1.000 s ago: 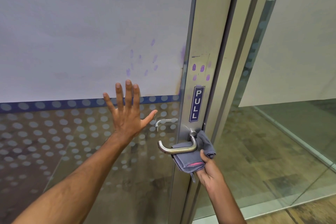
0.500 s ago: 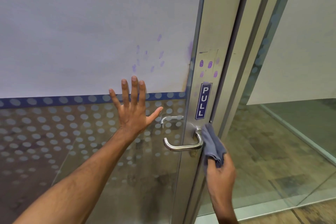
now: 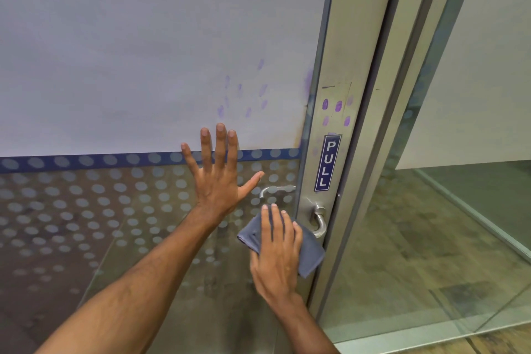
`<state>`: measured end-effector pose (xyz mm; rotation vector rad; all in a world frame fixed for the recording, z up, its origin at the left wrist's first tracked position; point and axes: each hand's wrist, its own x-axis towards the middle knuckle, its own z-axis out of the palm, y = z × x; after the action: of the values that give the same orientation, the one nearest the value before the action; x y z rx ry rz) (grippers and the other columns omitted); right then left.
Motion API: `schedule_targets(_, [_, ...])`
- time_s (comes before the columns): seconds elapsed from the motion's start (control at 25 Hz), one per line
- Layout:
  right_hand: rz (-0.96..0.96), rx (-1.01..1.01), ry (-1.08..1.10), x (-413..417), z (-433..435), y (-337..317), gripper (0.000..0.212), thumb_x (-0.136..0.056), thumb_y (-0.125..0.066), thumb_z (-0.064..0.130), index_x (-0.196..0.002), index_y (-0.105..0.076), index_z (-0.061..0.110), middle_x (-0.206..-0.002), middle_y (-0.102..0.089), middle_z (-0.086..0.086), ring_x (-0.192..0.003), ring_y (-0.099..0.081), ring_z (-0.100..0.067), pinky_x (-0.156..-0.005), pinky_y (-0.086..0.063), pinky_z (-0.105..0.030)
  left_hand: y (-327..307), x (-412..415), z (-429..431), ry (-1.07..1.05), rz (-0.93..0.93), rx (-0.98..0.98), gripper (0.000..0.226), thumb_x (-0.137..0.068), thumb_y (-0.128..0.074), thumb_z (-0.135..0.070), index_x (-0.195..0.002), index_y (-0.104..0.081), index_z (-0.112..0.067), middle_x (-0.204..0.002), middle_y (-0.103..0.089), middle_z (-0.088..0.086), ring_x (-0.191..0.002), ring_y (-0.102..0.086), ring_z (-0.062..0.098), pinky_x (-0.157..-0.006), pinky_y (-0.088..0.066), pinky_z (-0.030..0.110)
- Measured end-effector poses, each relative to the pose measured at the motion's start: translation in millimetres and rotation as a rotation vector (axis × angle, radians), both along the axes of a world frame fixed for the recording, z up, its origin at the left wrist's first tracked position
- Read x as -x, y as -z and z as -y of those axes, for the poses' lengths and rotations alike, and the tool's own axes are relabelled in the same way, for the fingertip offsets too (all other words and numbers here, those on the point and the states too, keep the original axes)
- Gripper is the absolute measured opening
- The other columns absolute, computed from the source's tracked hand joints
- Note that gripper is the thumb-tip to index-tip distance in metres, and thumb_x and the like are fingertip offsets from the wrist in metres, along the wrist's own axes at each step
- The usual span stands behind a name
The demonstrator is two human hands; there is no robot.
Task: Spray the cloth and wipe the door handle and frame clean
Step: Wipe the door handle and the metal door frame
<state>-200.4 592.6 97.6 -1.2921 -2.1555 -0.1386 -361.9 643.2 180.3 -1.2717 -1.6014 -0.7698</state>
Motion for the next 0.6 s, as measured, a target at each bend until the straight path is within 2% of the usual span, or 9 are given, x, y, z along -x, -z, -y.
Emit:
schedule_targets(0.12, [0.144,-0.153,-0.033,12,-1,10,0.068,-0.079,-0.042,0.021,-0.146,-0.033,0.020,-0.151,-0.040,-0.006,-0.136,-0.041,-0.029,-0.108,-0.026,-0.046,1,0,0,0.014,0.000,-0.009,0.109,-0.082,-0.040,-0.081,-0.154,0.006,-0.015,-0.162,0.021,0.004,-0.149,0.017,0.030,-0.113,0.007,0.067])
schedule_targets(0.24, [0.338,-0.429,-0.157,-16,-21,29,0.066,-0.082,-0.043,0.014,-0.147,-0.032,0.021,-0.153,-0.035,-0.001,-0.139,-0.034,-0.025,-0.110,-0.026,-0.044,2,1,-1,0.005,-0.013,-0.016,0.109,-0.082,-0.040,-0.081,-0.155,0.004,-0.015,-0.163,0.018,0.004,-0.150,0.015,0.030,-0.114,0.006,0.067])
schedule_targets(0.32, [0.432,-0.541,-0.222,-42,-36,35,0.067,-0.084,-0.044,0.010,-0.148,-0.029,0.023,-0.155,-0.033,0.003,-0.141,-0.028,-0.023,-0.112,-0.023,-0.044,2,3,-2,-0.001,-0.016,-0.014,0.109,-0.081,-0.040,-0.082,-0.155,0.005,-0.015,-0.163,0.018,0.004,-0.150,0.015,0.030,-0.114,0.006,0.066])
schedule_targets(0.48, [0.517,-0.575,-0.283,-77,-50,33,0.076,-0.080,-0.046,0.002,-0.149,-0.025,0.028,-0.159,-0.020,0.005,-0.144,-0.024,-0.025,-0.116,-0.017,-0.044,1,3,-2,-0.007,-0.018,-0.002,0.110,-0.081,-0.039,-0.082,-0.155,0.006,-0.014,-0.162,0.020,0.005,-0.149,0.016,0.030,-0.114,0.008,0.066])
schedule_targets(0.6, [0.390,-0.408,-0.235,-93,-47,40,0.094,-0.066,-0.050,-0.005,-0.149,-0.023,0.029,-0.160,-0.014,0.003,-0.147,-0.017,-0.026,-0.119,-0.014,-0.042,1,3,0,-0.004,-0.006,0.015,0.110,-0.081,-0.038,-0.082,-0.154,0.008,-0.015,-0.162,0.022,0.004,-0.149,0.018,0.030,-0.114,0.009,0.066])
